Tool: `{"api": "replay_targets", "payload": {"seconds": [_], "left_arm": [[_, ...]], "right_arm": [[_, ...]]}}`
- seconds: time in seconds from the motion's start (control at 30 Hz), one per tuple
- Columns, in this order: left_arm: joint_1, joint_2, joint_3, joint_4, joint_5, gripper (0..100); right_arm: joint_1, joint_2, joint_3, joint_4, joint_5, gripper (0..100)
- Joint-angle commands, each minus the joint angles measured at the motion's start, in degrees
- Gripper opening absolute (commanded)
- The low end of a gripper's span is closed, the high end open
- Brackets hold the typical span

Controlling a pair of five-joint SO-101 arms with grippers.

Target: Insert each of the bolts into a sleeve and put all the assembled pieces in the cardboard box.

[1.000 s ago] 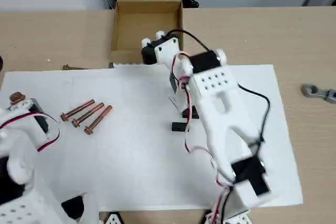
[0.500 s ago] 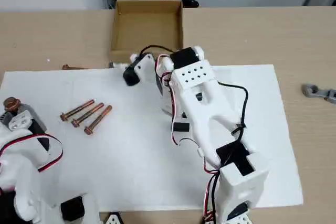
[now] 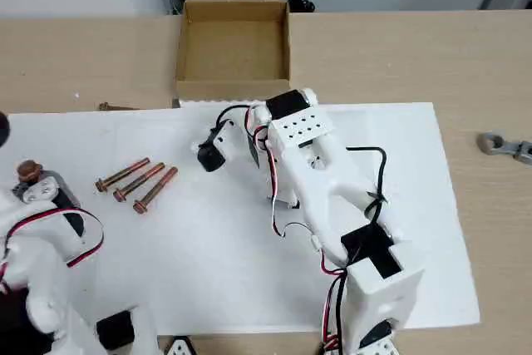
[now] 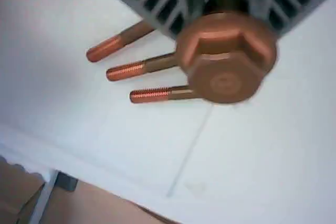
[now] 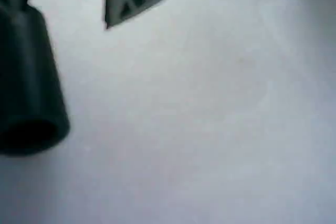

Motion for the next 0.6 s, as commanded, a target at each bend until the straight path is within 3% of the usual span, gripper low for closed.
{"api": "replay_targets", "payload": {"seconds": [0.0, 0.57], "left_arm": [[-0.26, -2.37, 1.63, 0.09, -0.53, 0], [-0.26, -5.54, 2.51, 0.09, -3.34, 0]], "right_arm": [[-0.04, -0.48, -0.18, -0.40, 1.41, 10.2], [-0.31, 9.63, -0.35, -5.58, 2.99, 10.3]]}}
